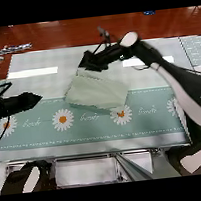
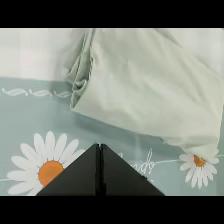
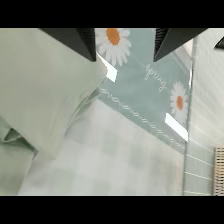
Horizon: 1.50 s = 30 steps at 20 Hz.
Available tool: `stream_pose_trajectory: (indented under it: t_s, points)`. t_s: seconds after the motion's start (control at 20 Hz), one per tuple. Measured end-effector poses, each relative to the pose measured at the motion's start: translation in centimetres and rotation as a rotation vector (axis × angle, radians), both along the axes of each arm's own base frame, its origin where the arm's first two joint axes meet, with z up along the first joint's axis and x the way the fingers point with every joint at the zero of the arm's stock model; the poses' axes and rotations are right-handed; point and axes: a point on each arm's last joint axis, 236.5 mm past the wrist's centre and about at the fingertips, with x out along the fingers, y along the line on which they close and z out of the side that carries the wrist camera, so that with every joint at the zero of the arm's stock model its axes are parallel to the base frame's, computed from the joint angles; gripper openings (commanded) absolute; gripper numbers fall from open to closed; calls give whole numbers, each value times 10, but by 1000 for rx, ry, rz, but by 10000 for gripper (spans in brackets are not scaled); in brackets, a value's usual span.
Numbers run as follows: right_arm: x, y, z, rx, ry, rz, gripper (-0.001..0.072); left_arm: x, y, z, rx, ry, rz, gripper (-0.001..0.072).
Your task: Fold the shirts.
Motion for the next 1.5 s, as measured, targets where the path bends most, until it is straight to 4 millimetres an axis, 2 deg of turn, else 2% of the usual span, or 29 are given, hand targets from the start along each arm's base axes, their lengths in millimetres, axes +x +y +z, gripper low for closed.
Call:
stream_pose_trajectory:
  t_s: [0.15,0.25,0.3,0.4,0.45,0.55,0.6,0.7,0.8,0.95,1.1,1.35,1.4,1.45,1.5]
  points:
    - [3,-88,58,-118,-113,-69,413,8,2,13,6,-39,9,19]
    - [-9,-153,81,-275,-176,-150,413,9,2,16,7,-46,8,19]
    - [-19,-187,85,-360,-185,-205,413,9,2,17,7,-46,8,19]
    - [-44,-240,79,-479,-173,-324,413,7,2,14,5,-37,5,19]
    - [-57,-261,67,-517,-150,-387,413,6,1,12,4,-29,2,19]
    - [-81,-288,29,-553,-81,-501,413,4,1,7,2,-17,1,19]
    - [-92,-293,5,-548,-37,-542,413,3,0,5,1,-12,1,19]
    - [-111,-292,-47,-506,68,-600,413,2,0,1,0,-3,1,19]
    - [-124,-280,-90,-440,168,-617,413,1,0,-1,-1,2,1,19]
    - [-134,-248,-134,-333,288,-568,413,1,0,-2,-2,4,1,18]
    - [-135,-212,-160,-243,368,-498,413,0,0,-3,-2,6,1,19]
    - [-121,-162,-177,-180,419,-381,402,0,0,-3,-2,6,1,19]
    - [-119,-152,-177,-169,426,-356,361,0,0,-3,-2,6,1,19]
    - [-116,-143,-178,-169,424,-326,206,0,0,-3,-2,6,1,19]
    - [-112,-135,-178,-169,414,-302,21,0,0,-3,-2,6,1,19]
